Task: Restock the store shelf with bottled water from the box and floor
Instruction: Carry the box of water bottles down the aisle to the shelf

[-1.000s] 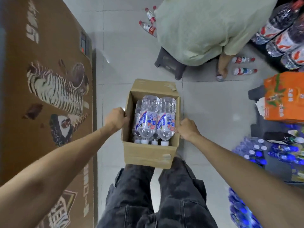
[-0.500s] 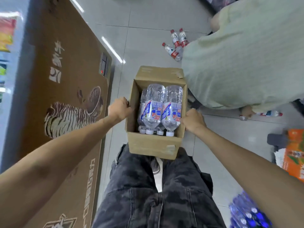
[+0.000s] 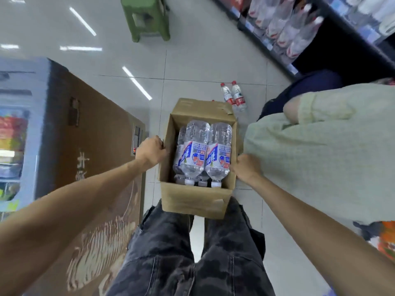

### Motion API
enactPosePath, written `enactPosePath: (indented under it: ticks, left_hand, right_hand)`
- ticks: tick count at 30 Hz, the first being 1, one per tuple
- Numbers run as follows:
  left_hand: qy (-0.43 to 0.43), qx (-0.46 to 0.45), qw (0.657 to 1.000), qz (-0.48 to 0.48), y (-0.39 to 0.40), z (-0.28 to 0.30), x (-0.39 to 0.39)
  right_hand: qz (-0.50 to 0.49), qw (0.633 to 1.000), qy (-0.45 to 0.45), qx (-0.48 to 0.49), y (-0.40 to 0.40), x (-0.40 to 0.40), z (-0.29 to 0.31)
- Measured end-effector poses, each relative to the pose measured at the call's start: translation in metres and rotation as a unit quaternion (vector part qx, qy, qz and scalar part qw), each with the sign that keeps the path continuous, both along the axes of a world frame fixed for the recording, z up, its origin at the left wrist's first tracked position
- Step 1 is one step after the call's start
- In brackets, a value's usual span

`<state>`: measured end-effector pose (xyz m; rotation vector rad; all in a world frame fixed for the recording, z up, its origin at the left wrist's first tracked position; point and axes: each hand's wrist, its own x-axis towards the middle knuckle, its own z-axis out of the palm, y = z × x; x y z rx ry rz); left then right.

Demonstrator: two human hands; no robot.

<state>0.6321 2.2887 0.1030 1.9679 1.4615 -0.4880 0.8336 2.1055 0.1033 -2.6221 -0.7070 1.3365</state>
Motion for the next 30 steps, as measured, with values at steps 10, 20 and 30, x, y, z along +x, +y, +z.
enactPosePath:
  ticks: [10, 20, 30]
  left_hand:
    - [0.005, 0.021, 0.999, 0.035, 0.196, -0.008, 0.072]
    - [-0.015, 0.015, 0.995, 0.102, 0.368, 0.005, 0.163]
    - [-0.017, 0.025, 0.997, 0.071, 0.559, -0.008, 0.239]
  right_hand:
    - [-0.021, 0.999, 0.040, 0.025, 0.205, 0.084, -0.004]
    - [0.063, 0.998, 0.008, 0.014, 0.412, 0.195, 0.013]
    - [0.039, 0.999, 0.001, 0.009, 0.596, 0.268, 0.011]
